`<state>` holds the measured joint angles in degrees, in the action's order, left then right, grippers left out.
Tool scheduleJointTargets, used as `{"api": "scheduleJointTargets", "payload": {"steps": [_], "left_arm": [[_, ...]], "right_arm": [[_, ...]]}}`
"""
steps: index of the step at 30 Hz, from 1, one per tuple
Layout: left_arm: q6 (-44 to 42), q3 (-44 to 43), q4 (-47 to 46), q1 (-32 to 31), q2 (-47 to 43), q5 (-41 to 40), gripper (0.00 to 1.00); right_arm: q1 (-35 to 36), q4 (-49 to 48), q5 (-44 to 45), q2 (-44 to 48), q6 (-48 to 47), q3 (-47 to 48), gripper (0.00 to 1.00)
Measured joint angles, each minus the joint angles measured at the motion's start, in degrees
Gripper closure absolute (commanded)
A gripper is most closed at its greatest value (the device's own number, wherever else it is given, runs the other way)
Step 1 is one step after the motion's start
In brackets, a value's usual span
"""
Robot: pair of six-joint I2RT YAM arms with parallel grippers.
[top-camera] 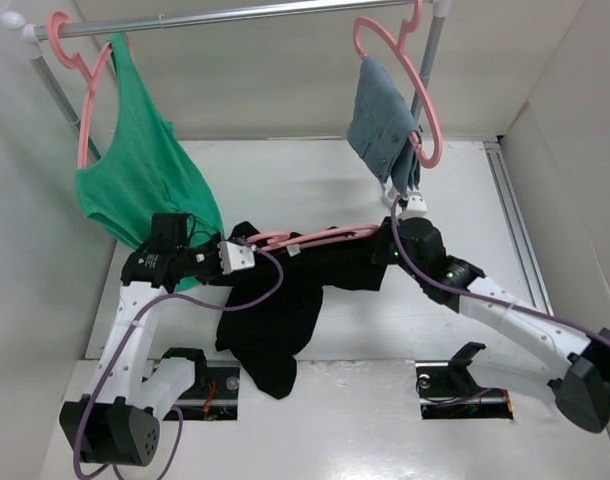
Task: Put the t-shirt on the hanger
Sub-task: Place tshirt on hanger
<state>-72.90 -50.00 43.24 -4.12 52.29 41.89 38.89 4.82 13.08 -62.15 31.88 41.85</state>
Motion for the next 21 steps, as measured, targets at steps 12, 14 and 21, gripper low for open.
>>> {"api": "scheduleJointTargets", "payload": {"steps": [12, 14, 21], "left_arm": [[-8.3, 2.2, -2.3, -3.3, 2.6, -10.4, 1.0], [-9.7, 2.5, -2.3, -3.3, 2.7, -11.7, 1.0], [-11.5, 1.8, -1.6, -3.2, 4.5, -14.7, 1.0]], "right_arm": [[1.6, 13.5, 4.0, 5.2, -7.9, 5.3, 1.0], [2.9, 15.1, 5.9, 4.4, -10.1, 7.7, 1.0], [10.1, 21.5, 16.6, -3.6, -20.2, 16.8, 1.0]]}}
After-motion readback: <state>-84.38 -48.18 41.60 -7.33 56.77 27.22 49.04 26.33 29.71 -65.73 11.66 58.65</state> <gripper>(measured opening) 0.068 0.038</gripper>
